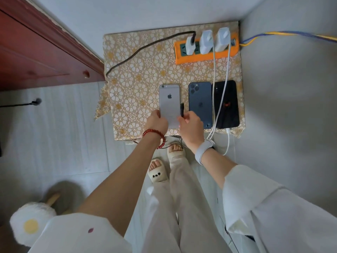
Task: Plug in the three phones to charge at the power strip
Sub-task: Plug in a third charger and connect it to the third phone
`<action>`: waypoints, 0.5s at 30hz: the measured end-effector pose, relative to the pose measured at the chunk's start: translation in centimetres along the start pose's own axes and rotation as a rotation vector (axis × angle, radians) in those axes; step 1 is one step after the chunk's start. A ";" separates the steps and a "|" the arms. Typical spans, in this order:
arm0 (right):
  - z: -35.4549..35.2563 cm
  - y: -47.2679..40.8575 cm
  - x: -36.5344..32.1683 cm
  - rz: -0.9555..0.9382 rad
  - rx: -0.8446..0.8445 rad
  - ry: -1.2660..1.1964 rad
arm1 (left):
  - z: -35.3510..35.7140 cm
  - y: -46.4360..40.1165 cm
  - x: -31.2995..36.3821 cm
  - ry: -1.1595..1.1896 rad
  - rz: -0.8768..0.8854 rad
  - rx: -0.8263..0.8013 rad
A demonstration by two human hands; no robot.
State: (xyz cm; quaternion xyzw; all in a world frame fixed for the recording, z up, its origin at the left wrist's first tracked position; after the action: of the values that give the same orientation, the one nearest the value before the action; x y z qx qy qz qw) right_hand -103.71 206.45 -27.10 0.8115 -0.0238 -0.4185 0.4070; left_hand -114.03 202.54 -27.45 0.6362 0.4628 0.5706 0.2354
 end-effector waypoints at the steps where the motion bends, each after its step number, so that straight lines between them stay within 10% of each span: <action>1: 0.0 0.0 0.1 0.009 -0.001 -0.025 | -0.1 -0.2 0.0 -0.005 -0.007 0.001; 9: -0.5 2.1 0.9 -0.072 0.018 -0.086 | -0.9 -0.1 0.4 -0.037 0.024 -0.102; 15: -0.2 5.6 0.6 -0.091 -0.047 -0.084 | -2.1 0.6 0.4 0.418 -0.074 -0.172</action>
State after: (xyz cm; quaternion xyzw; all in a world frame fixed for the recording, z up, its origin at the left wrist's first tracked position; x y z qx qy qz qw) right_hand -101.49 202.61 -23.59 0.7836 0.0059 -0.4708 0.4053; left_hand -115.82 202.10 -26.23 0.4644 0.4742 0.7183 0.2084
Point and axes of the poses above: each hand's wrist, its own y-axis away from the middle knuckle, its own z-axis out of the palm, x = y × z, the point moved 3 cm from there along -y, towards the middle knuckle, and after that the axes turned 11 degrees about -x, right-handed, at the moved point
